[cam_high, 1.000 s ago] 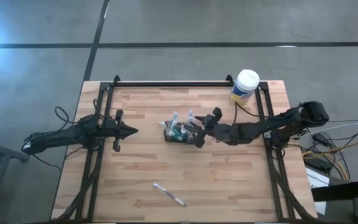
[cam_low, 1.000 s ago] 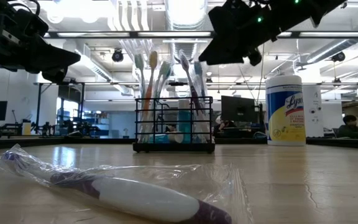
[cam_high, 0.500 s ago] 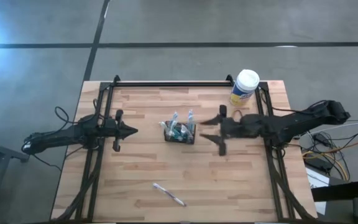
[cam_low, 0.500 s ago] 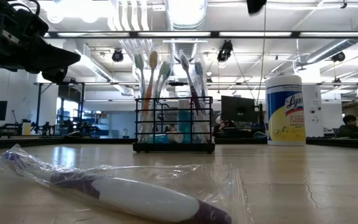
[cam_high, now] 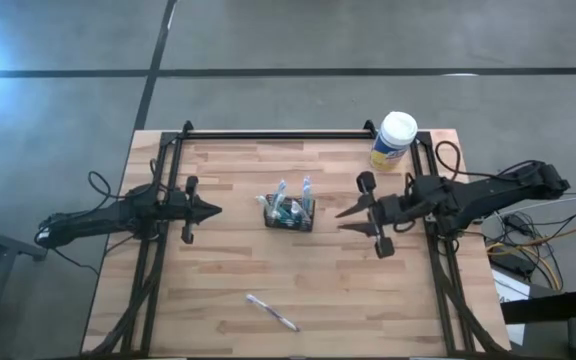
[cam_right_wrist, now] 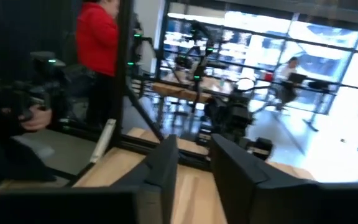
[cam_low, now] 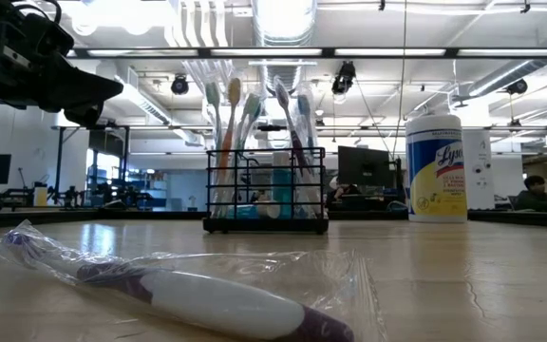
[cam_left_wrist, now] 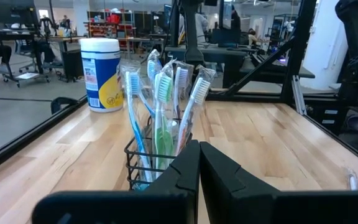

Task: Pick & Place toothbrushing station
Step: Put the purple toothbrush into the black wire organizer

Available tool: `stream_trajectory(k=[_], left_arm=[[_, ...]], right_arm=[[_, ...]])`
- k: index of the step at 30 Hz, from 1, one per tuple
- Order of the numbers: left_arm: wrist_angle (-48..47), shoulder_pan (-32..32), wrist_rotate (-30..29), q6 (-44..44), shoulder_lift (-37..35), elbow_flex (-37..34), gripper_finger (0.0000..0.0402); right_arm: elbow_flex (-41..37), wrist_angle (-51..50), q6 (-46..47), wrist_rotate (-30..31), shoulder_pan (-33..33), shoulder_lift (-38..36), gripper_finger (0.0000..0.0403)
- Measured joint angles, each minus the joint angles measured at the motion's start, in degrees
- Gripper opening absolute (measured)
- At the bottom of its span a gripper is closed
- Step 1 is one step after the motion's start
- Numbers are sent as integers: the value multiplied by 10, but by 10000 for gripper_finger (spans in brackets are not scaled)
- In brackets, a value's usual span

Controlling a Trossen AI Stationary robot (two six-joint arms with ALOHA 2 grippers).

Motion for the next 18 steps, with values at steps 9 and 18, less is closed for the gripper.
stream_trajectory(k=[9,18], left_arm=[[-6,0,0,0,0,0,14],[-7,0,0,0,0,0,14]], right_arm=[[-31,-57,-20,-13,-7,-69,11],[-151,-17,5,19,-8,-222,8]])
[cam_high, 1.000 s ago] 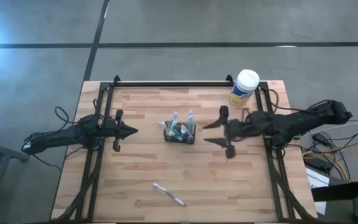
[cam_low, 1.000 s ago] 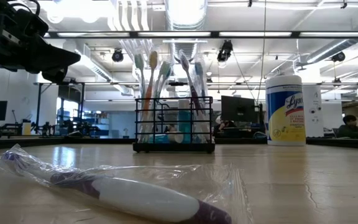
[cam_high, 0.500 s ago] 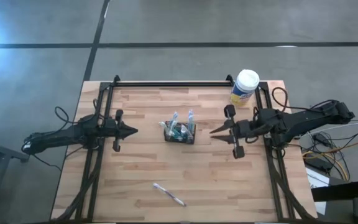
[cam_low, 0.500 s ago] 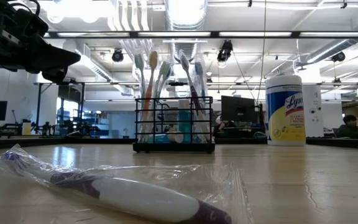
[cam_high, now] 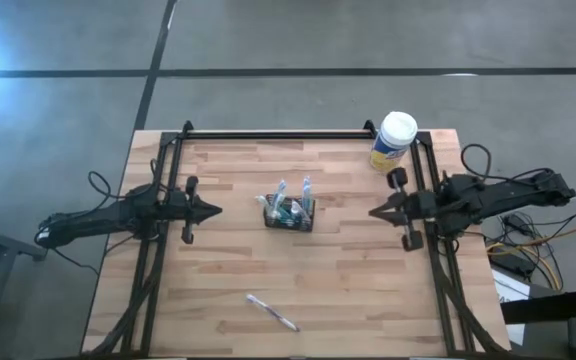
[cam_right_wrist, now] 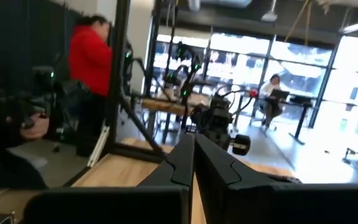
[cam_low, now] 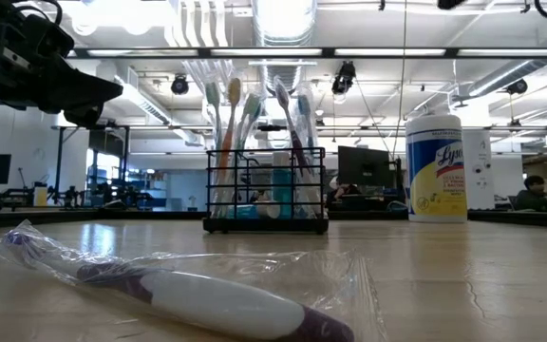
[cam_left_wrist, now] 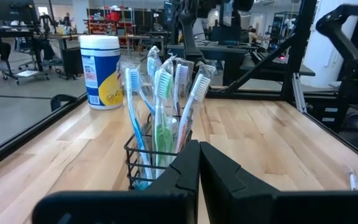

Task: Pick & Place toothbrushing station
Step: Put the purple toothbrush into the black wire organizer

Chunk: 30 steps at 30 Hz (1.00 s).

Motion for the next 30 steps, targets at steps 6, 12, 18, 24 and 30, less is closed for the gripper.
stream_trajectory(k=[6,12,18,24,30], left_arm=[[0,0,0,0,0,0,14],[0,0,0,0,0,0,14],[0,0,0,0,0,0,14],[0,0,0,0,0,0,14],[-1,0,0,-2,0,0,14]], right_arm=[[-99,23,25,30,0,-103,8],[-190,50,41,52,0,-197,8],[-258,72,49,62,0,-280,8],[-291,27,83,92,0,-349,8],[-291,-15,101,111,0,-343,8]])
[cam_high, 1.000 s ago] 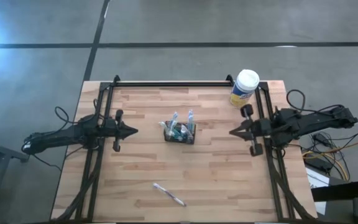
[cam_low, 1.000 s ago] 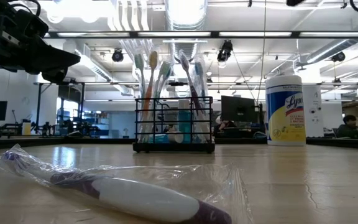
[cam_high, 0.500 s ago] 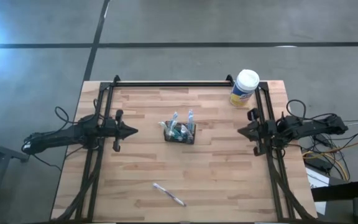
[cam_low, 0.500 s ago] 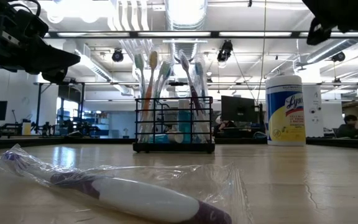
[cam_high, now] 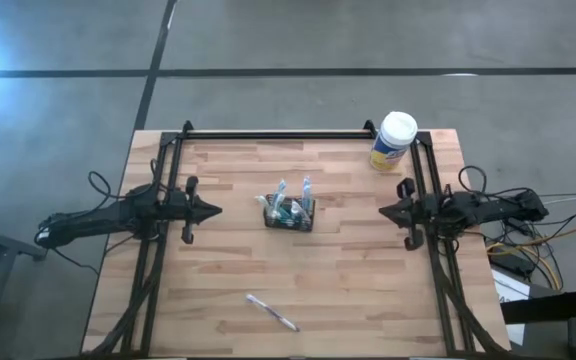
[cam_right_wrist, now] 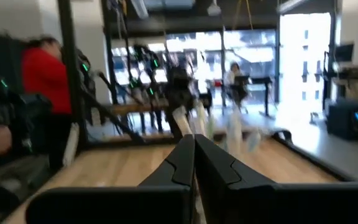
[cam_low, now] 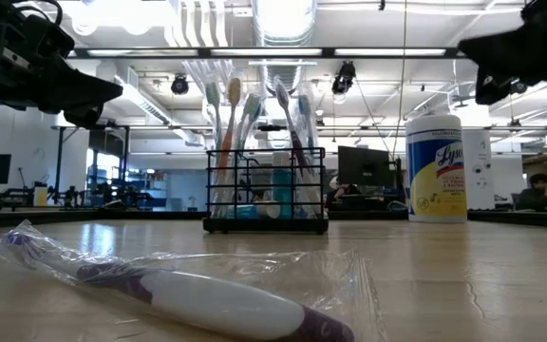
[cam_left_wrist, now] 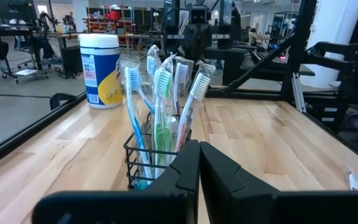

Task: Pick & Place toothbrushing station
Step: Put the purple toothbrush into the black wire organizer

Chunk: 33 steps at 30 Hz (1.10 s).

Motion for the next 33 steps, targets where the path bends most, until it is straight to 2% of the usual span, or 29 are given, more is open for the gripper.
stream_trajectory(k=[5,10,33], left_arm=[[0,0,0,0,0,0,14],[0,0,0,0,0,0,14],[1,0,0,0,0,0,14]], right_arm=[[0,-56,8,3,0,-1,8],[0,-74,2,-36,0,-1,8],[0,-102,26,-28,0,0,8]])
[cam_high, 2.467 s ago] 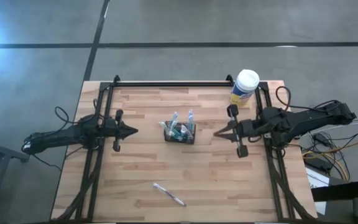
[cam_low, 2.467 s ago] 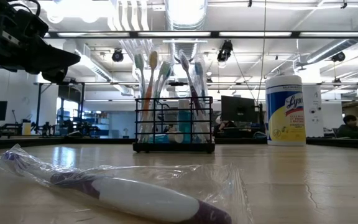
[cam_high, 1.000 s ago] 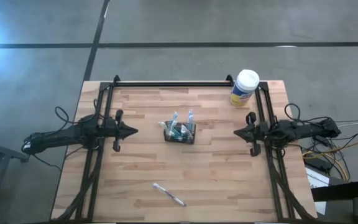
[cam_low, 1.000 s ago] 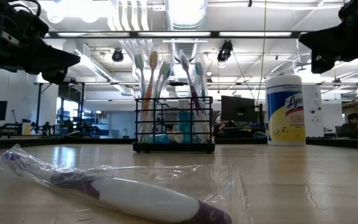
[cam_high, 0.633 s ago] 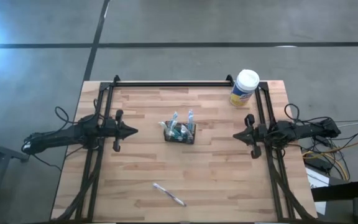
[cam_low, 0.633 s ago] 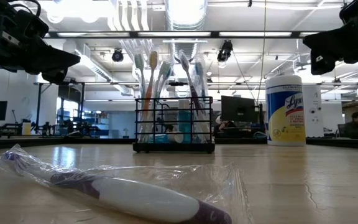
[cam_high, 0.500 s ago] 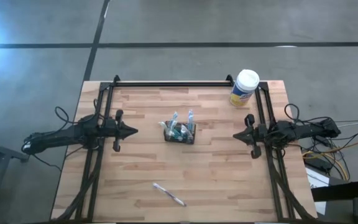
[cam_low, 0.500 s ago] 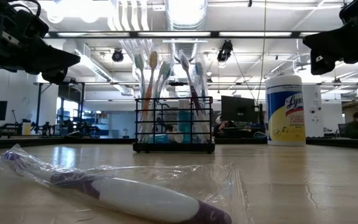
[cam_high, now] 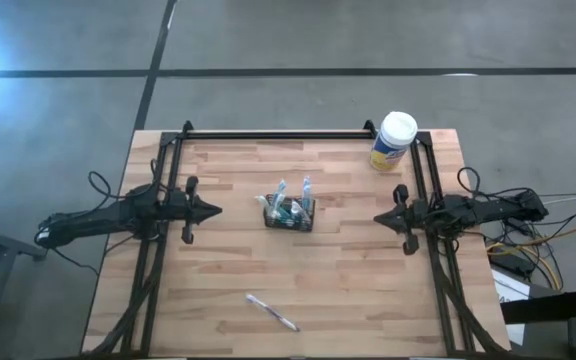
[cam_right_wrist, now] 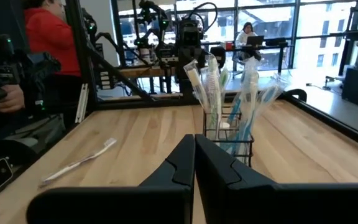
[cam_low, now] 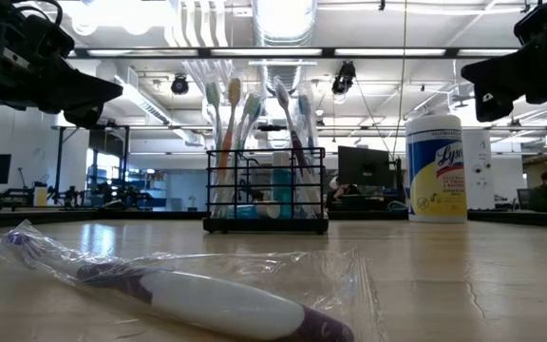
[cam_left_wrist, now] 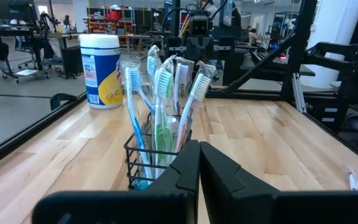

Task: Pick & Place toothbrushing station
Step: Put the purple toothbrush into the black wire organizer

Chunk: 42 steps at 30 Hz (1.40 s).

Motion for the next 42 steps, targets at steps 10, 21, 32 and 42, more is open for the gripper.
stream_trajectory(k=[10,21,32,42], left_arm=[[0,0,0,0,0,0,14],[0,0,0,0,0,0,14],[0,0,0,0,0,0,14],[0,0,0,0,0,0,14]], right_arm=[[0,0,-1,5,0,0,8],[9,84,10,18,0,25,8],[201,41,1,20,0,241,8],[408,26,17,21,6,528,8]])
